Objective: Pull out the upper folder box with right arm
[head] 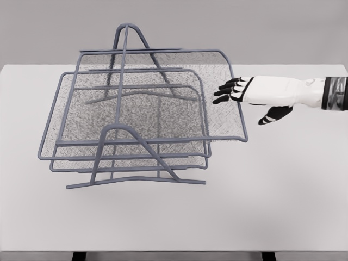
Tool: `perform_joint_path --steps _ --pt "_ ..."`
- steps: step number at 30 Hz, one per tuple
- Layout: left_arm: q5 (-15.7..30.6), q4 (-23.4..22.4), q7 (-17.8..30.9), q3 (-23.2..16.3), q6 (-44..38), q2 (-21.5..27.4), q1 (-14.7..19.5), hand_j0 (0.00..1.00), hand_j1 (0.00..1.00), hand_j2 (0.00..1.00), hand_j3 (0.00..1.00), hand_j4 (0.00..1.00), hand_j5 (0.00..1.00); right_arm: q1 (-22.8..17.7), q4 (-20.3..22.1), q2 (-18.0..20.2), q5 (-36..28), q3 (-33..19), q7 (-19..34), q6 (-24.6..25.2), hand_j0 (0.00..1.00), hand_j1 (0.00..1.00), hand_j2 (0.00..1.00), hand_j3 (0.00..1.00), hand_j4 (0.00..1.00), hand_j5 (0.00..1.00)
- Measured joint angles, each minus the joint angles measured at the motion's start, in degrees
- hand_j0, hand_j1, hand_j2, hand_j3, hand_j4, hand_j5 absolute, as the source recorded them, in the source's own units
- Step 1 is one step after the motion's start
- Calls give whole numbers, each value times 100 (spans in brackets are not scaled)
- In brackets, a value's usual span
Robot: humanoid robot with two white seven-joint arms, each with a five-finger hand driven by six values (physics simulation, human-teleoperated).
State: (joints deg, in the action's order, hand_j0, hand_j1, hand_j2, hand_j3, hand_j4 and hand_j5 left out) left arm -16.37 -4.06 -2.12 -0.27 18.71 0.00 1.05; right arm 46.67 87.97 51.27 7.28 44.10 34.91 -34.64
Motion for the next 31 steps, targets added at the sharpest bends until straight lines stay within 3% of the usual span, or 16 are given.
perform_joint_path --steps 23,31 --pt "0 0 0 0 1 0 0 100 100 100 100 100 100 18 65 904 -55 -112 11 -42 100 100 100 100 100 100" --pt "0 0 0 -1 1 0 0 100 100 100 100 100 100 105 78 1100 -376 -320 11 -51 100 100 100 100 100 100"
